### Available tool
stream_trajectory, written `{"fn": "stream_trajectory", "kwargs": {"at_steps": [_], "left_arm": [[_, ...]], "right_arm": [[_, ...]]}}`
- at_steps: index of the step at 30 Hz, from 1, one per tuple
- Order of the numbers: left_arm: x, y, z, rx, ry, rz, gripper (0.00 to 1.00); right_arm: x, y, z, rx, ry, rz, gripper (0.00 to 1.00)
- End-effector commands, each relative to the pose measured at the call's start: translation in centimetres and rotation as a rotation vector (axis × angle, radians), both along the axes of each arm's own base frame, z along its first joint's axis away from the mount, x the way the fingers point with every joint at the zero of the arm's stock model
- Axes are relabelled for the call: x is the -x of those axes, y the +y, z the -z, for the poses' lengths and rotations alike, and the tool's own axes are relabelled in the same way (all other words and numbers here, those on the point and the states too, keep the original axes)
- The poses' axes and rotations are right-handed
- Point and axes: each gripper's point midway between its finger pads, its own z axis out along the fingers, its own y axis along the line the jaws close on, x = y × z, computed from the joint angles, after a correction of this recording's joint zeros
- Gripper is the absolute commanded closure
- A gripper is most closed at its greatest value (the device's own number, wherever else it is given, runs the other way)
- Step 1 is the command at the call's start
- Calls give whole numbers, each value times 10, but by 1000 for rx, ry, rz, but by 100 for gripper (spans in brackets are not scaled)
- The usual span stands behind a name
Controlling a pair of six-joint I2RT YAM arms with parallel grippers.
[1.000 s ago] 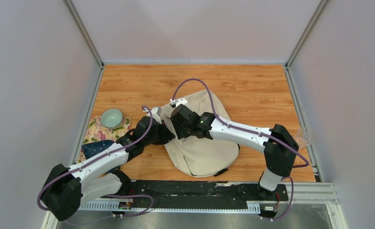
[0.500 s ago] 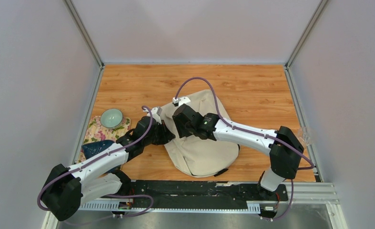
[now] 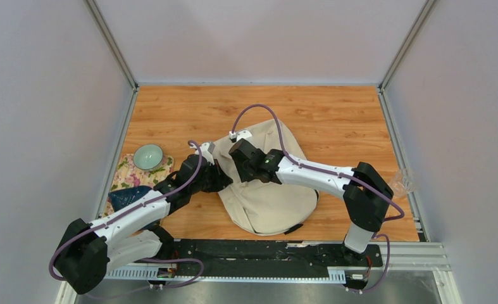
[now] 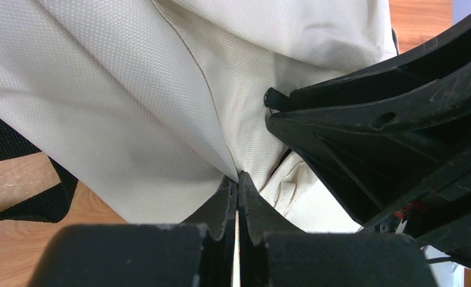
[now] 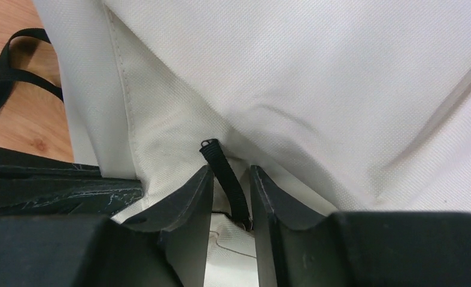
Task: Pack the student bag
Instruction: Zip the student bag at the center of the board.
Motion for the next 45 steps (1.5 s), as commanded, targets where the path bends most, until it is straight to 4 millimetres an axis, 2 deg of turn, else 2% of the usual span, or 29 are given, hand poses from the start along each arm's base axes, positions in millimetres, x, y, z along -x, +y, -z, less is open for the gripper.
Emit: {"fn": "stream_trajectory", "kwargs": {"at_steps": [1,2,6,7,11,15,21,22,24,26,29,35,45], "left_arm": [[-8,-7,-27,35,-69,28,100],[-8,-7,-26,36,-67,29,100],[-8,-7,-26,37,-66,30,100],[-8,-8,-25,37,-64,31,100],[-7,-8,-23,34,-57,34,100],[-5,-5,-20,22,-51,34,100],[-1,4,-12,-4,-35,20,100],[-1,6,-11,-5,-32,16,100],[1,10,-6,-12,-24,11,100],[3,15,-2,-19,-8,6,100],[4,20,4,-22,4,0,100],[2,28,4,-27,10,-5,100],[-1,38,5,-15,26,-2,100]], "right_arm": [[-8,8,-4,-20,-22,-5,70],[-7,7,-2,-17,-18,-4,73],[-7,4,-2,-21,-20,12,99],[-7,4,-3,-22,-22,16,100],[-10,-1,-14,-42,-52,48,100],[-16,-14,-23,-43,-93,118,100],[-26,-57,-23,-46,-112,279,100],[-28,-70,-17,-32,-105,308,100],[-29,-81,-24,-58,-115,346,100],[-31,-97,-20,-50,-114,381,100],[-34,-114,-25,-70,-125,418,100],[-38,-134,-32,-102,-138,466,100],[-47,-160,-22,-99,-133,556,100]]}}
